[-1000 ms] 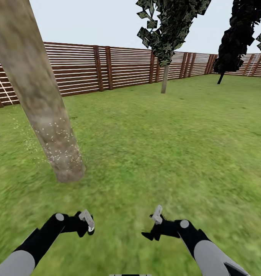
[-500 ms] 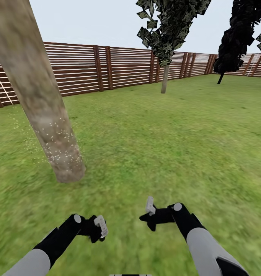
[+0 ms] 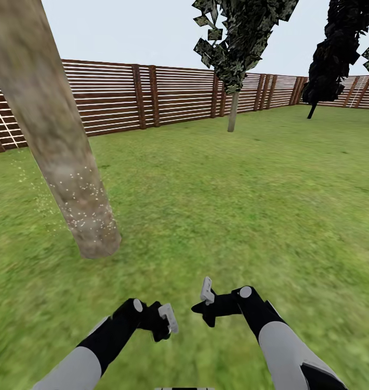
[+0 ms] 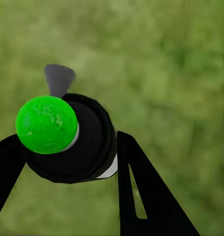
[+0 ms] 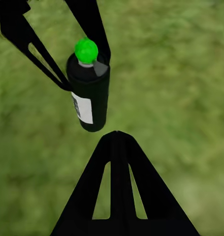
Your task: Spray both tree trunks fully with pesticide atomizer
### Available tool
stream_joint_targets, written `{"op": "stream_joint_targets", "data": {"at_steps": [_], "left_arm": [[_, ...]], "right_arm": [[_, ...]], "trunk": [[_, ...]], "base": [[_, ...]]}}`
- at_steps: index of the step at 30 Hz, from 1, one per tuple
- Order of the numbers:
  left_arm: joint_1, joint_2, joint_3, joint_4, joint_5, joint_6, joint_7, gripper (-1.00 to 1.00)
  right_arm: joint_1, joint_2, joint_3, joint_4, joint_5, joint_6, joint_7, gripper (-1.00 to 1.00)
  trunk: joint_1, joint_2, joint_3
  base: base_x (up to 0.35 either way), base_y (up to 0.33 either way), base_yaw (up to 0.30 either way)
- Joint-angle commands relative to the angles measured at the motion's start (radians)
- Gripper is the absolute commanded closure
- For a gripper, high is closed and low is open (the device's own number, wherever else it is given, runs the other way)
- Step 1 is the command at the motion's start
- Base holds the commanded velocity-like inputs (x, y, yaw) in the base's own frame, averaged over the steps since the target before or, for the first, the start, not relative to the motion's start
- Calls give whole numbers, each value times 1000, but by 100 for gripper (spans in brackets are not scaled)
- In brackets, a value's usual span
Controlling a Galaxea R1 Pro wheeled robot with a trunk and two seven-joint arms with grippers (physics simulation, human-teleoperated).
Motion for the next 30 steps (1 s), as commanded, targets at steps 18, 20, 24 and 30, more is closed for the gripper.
{"op": "stream_joint_targets", "data": {"at_steps": [18,20,24,30], "left_arm": [[-3,-80,1,12,-82,25,-7,100],[-3,-80,2,13,-82,25,-7,100],[-3,-82,2,14,-79,25,-8,100],[-3,-95,3,12,-76,25,-9,100]], "right_arm": [[0,1,0,-1,-1,0,0,100],[0,4,0,-1,-2,0,0,100],[0,12,0,-1,-2,0,0,100],[0,12,0,0,-2,-1,0,100]], "trunk": [[0,0,0],[0,0,0],[0,0,0],[0,0,0]], "base": [[0,0,0],[0,0,0],[0,0,0],[0,0,0]]}}
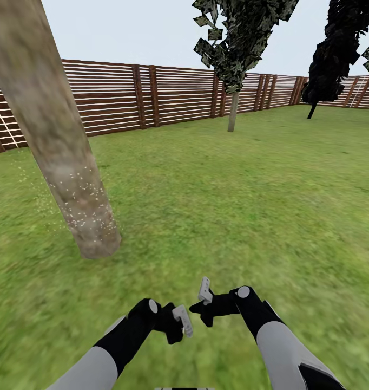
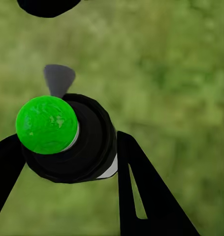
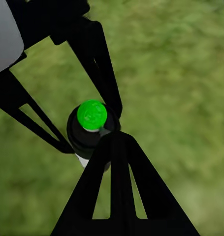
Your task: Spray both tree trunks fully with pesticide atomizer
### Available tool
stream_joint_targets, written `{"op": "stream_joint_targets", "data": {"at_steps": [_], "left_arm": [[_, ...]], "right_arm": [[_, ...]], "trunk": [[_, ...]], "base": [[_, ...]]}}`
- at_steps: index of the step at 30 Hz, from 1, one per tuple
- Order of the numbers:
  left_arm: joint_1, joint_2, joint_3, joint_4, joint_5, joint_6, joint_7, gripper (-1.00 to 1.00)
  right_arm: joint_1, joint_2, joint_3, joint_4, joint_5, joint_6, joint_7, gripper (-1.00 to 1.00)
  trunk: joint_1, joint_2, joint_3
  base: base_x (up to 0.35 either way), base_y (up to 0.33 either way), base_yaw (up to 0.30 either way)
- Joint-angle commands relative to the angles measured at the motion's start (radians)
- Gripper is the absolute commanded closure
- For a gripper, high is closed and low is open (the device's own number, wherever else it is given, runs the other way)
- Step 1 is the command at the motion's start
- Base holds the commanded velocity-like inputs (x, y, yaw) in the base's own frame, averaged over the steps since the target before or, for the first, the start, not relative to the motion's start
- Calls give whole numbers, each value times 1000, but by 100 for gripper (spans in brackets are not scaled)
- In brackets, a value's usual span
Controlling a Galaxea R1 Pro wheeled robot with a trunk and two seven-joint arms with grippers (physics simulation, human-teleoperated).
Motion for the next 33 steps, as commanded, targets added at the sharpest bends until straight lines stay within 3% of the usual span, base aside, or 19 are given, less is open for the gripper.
{"op": "stream_joint_targets", "data": {"at_steps": [1,21,27,30,33], "left_arm": [[0,0,0,-1,2,0,-1,100],[0,-25,2,-9,8,-8,-19,100],[1,-21,3,-3,8,-11,-19,100],[1,-1,10,3,0,-17,-20,100],[0,83,12,5,2,-18,-20,100]], "right_arm": [[0,0,0,0,0,0,0,100],[0,0,0,0,0,0,0,100],[0,0,0,0,0,0,0,100],[0,0,0,0,0,0,0,100],[0,-2,0,0,0,0,0,100]], "trunk": [[0,0,0],[0,0,0],[0,0,0],[0,0,0],[0,0,0]], "base": [[0,0,0],[0,0,0],[0,0,0],[0,0,0],[0,0,0]]}}
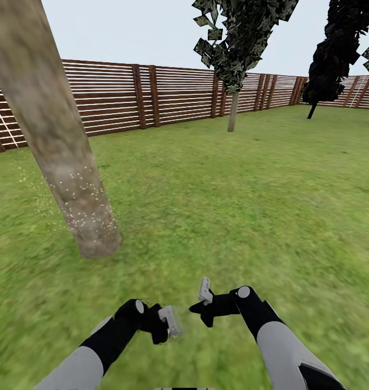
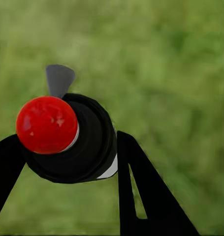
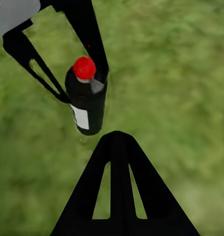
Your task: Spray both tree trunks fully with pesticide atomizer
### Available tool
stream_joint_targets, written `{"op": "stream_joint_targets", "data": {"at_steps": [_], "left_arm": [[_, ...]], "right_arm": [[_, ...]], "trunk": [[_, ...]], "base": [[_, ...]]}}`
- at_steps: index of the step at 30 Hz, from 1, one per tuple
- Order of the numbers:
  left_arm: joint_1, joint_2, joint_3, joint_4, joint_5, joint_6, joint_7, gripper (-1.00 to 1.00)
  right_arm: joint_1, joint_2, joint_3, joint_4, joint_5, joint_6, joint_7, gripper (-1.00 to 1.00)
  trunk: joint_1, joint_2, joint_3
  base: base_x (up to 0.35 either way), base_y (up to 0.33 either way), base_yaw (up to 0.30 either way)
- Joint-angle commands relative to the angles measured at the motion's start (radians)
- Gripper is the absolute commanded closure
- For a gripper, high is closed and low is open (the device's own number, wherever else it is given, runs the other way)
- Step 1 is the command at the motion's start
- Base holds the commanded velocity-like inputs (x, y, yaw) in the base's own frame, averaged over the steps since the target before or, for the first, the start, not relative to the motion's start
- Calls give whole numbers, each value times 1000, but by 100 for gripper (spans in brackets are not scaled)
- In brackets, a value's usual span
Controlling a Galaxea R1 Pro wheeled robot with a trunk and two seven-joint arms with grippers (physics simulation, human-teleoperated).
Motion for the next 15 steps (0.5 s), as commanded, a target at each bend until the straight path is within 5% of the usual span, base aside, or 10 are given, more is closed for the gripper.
{"op": "stream_joint_targets", "data": {"at_steps": [1,3,6,9,10,14,15], "left_arm": [[0,33,1,0,9,1,-1,100],[3,92,20,0,13,-12,-1,100],[11,137,103,0,13,-65,-3,100],[13,180,173,1,16,-73,-3,100],[13,192,188,1,16,-74,-4,100],[15,227,265,1,71,-76,-1,100],[15,227,285,1,86,-76,3,100]], "right_arm": [[1,-1,0,0,0,0,0,100],[1,-4,0,0,0,0,0,100],[1,-10,-4,1,0,-1,-1,100],[1,-43,-11,2,-1,-1,-4,100],[1,-61,-28,1,-2,-2,-5,-100],[3,-129,-235,5,0,-3,-23,-100],[5,-144,-321,6,1,-3,-74,-100]], "trunk": [[0,0,0],[0,0,0],[0,0,0],[0,0,0],[0,0,0],[0,0,0],[0,0,0]], "base": [[0,0,0],[0,0,0],[0,0,0],[0,0,0],[0,0,0],[0,0,0],[0,0,0]]}}
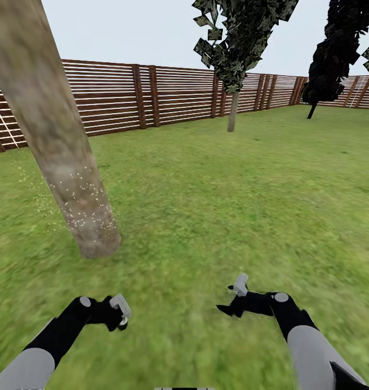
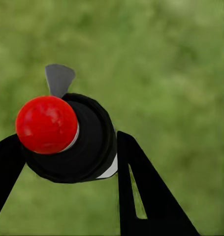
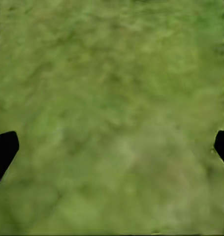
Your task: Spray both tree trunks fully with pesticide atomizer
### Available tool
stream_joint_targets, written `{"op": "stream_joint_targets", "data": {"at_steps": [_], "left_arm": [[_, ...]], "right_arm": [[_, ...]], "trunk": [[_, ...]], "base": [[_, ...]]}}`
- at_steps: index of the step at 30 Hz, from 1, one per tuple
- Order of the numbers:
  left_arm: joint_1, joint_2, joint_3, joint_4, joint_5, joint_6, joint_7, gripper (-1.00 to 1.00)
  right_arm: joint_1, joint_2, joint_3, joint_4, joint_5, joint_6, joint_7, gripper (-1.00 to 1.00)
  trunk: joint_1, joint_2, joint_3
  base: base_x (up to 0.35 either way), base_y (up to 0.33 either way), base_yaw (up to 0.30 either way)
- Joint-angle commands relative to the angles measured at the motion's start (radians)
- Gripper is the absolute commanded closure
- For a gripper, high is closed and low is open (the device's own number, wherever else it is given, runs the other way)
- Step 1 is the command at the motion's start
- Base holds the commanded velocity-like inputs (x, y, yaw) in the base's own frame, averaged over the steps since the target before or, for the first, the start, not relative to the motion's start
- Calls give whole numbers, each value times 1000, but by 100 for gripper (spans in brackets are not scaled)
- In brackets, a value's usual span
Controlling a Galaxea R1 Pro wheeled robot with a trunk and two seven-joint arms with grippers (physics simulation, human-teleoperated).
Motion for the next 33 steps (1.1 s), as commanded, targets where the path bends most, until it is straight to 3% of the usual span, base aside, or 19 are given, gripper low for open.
{"op": "stream_joint_targets", "data": {"at_steps": [1,2,3,4,5,6,7,8,9,11,12,13,14,17,22,27,29,31,33], "left_arm": [[0,-2,22,0,18,0,4,100],[4,-4,47,0,39,0,8,100],[19,-7,100,1,94,-9,44,100],[40,-9,140,1,141,-56,105,100],[60,-10,168,5,179,-117,169,100],[87,-13,207,56,250,-217,288,100],[97,-14,222,107,293,-275,368,100],[104,-16,232,209,346,-364,485,100],[106,-17,236,274,371,-419,564,100],[107,-18,238,350,391,-466,650,100],[107,-24,238,363,394,-472,663,100],[107,-50,243,364,395,-471,676,100],[107,-54,243,363,404,-473,688,100],[107,-57,241,373,451,-478,709,100],[108,-57,241,375,457,-480,708,100],[109,-58,241,375,458,-480,709,100],[109,-66,240,376,460,-480,709,100],[109,-70,240,376,460,-480,709,100],[109,-70,241,377,460,-480,709,100]], "right_arm": [[2,-9,-93,1,0,-1,-87,-100],[8,-13,-170,1,0,-3,-190,-100],[55,-16,-258,2,-1,-21,-366,-100],[99,-17,-296,3,-2,-63,-455,-100],[134,-18,-325,3,-2,-110,-500,-100],[197,-17,-404,3,-2,-195,-533,-100],[231,-17,-462,2,-2,-251,-544,-100],[278,-18,-548,-3,-1,-314,-552,-100],[297,-19,-600,-7,0,-333,-555,-100],[311,-20,-672,-10,1,-344,-557,-100],[313,-21,-689,-14,1,-346,-558,-100],[315,-21,-706,-16,1,-348,-558,-100],[321,-20,-708,-11,2,-348,-557,-100],[355,-18,-708,-3,1,-351,-557,-100],[374,-16,-707,9,1,-373,-556,-100],[375,-16,-707,41,6,-374,-555,-100],[400,-16,-707,71,8,-417,-555,-100],[453,-16,-707,115,8,-576,-555,-100],[466,-14,-706,130,8,-619,-555,-100]], "trunk": [[0,0,0],[0,0,0],[0,0,0],[0,0,0],[0,0,0],[0,0,0],[0,0,0],[0,0,0],[0,0,0],[0,0,0],[0,0,0],[0,0,0],[0,0,0],[0,0,0],[0,0,6],[-12,21,31],[-20,35,40],[-28,49,49],[-35,63,59]], "base": [[0,0,0],[0,0,0],[0,0,0],[0,0,0],[0,0,0],[0,0,0],[0,0,0],[0,0,0],[0,0,0],[0,0,0],[0,0,0],[0,0,0],[0,0,0],[0,0,0],[0,0,-44],[0,0,-70],[0,0,-77],[0,0,-80],[0,0,-47]]}}
